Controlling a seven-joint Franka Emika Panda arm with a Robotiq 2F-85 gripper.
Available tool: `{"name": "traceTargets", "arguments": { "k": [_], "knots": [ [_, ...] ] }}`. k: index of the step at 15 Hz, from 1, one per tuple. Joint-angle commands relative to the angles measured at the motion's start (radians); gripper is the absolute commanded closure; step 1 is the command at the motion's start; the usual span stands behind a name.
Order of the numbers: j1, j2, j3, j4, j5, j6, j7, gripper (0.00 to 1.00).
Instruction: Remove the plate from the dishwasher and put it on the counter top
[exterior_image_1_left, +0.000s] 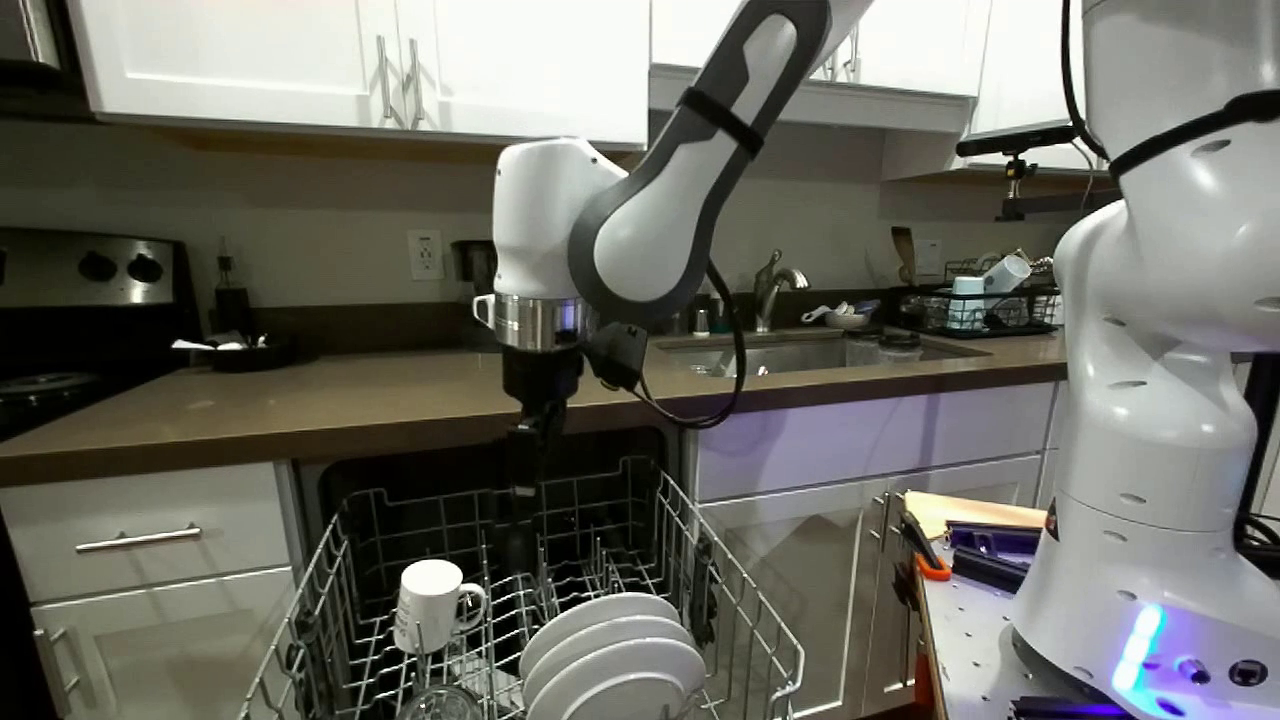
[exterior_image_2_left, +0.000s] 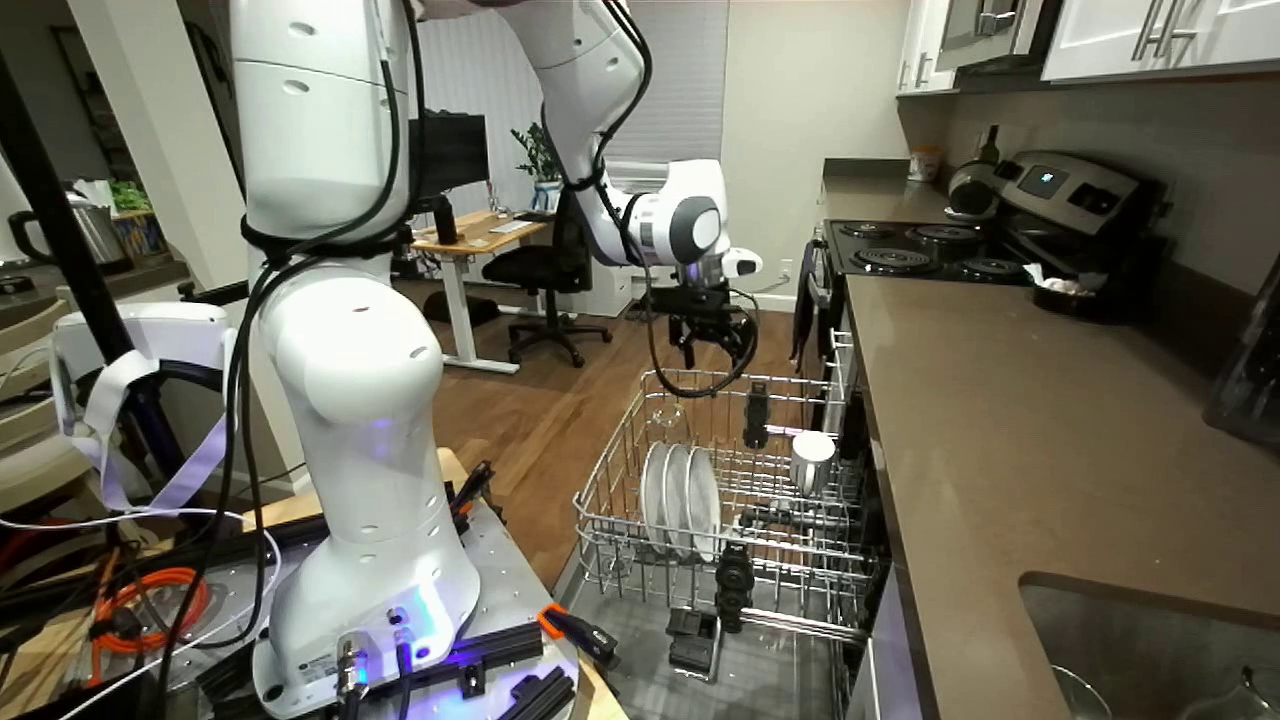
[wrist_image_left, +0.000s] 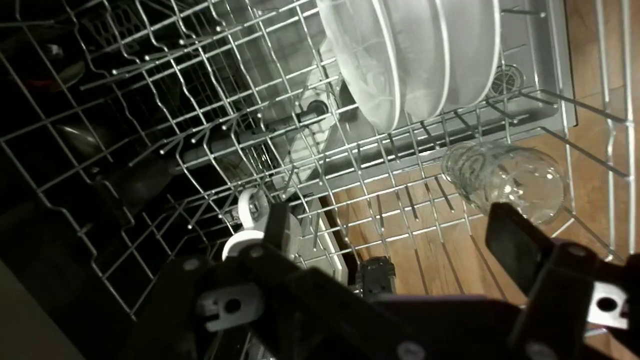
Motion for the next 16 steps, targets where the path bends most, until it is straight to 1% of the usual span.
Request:
{"name": "traceTargets", "arguments": {
  "k": [1, 3, 9, 13, 16],
  "knots": [
    [0.006, 0.09, -0.044, 0.048, -0.042, 0.026, -0.009, 0.0],
    [0.012, 0.125, -0.066, 0.07, -0.05, -0.003, -0.004, 0.0],
    [0.027, 0.208, -0.089, 0.106, -0.049, -0.037, -0.011, 0.0],
    [0.035, 0.248, -0.092, 0.124, -0.043, -0.068, -0.019, 0.0],
    [0.024, 0.271, -0.078, 0.128, -0.025, -0.081, -0.05, 0.0]
  ]
}}
